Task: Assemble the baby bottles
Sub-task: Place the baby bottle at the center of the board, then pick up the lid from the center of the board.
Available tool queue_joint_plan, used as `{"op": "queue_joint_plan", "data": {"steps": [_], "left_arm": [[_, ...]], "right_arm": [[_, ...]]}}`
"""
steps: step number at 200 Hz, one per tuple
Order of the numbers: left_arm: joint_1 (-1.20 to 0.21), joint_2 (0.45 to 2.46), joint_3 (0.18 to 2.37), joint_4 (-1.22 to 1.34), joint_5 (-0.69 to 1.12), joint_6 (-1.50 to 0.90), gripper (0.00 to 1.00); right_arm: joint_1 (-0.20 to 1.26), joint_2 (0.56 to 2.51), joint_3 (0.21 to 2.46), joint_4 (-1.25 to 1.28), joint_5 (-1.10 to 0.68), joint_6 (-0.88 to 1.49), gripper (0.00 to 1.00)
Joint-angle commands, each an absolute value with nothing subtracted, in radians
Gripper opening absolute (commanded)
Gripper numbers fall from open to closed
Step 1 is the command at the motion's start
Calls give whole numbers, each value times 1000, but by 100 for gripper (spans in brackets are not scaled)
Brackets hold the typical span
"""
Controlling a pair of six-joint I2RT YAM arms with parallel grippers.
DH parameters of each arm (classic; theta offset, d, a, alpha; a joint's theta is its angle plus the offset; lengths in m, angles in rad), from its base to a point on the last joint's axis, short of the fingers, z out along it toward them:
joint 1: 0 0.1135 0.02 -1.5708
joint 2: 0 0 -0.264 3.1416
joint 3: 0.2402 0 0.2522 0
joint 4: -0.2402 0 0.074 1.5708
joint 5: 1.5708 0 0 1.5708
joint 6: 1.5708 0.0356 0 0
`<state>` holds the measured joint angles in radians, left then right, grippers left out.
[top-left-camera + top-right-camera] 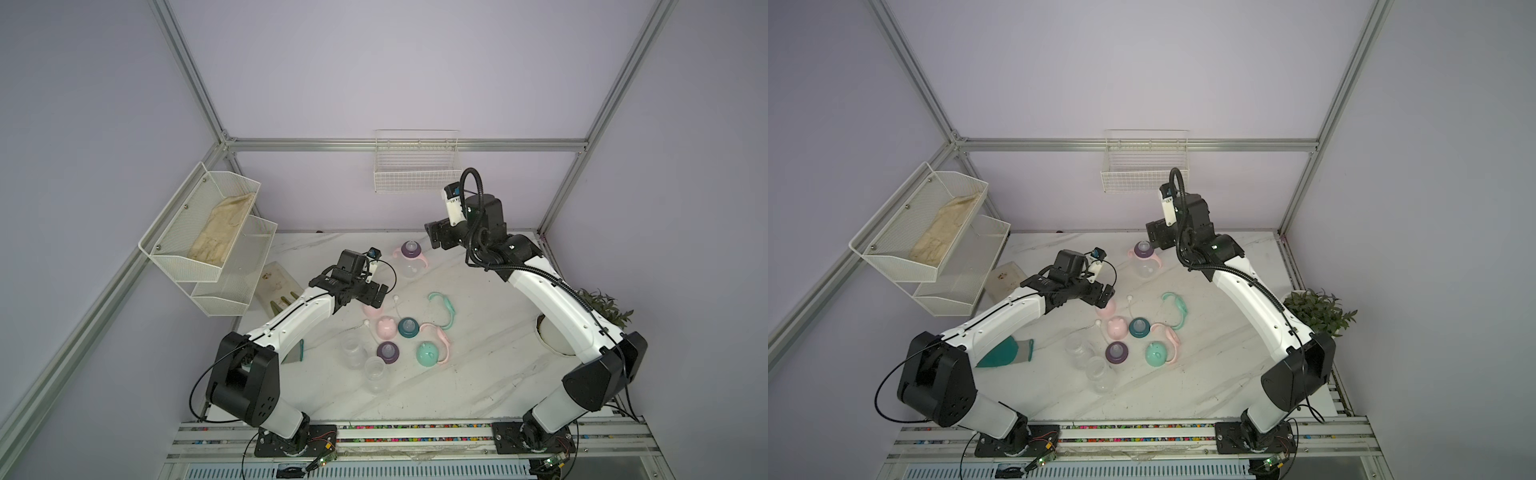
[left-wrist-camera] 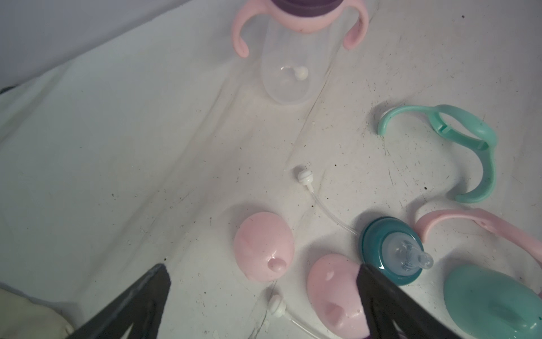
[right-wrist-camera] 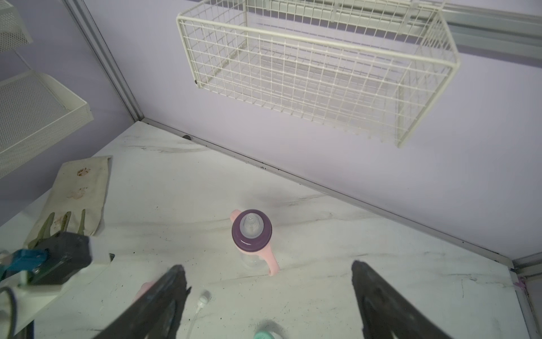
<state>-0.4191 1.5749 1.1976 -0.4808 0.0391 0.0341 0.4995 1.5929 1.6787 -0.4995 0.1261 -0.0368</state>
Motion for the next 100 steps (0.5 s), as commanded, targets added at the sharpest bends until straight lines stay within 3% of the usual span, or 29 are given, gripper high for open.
{"op": "queue_joint_plan", "data": {"steps": [1, 100], "left_arm": [[-413, 1642, 1315, -598, 98, -1, 100], [-413, 1785, 1336, -654, 57, -95, 97]], "right_arm": [[503, 1579, 1592, -486, 150, -12, 91], [503, 1529, 1442, -449, 148, -4, 91]]}}
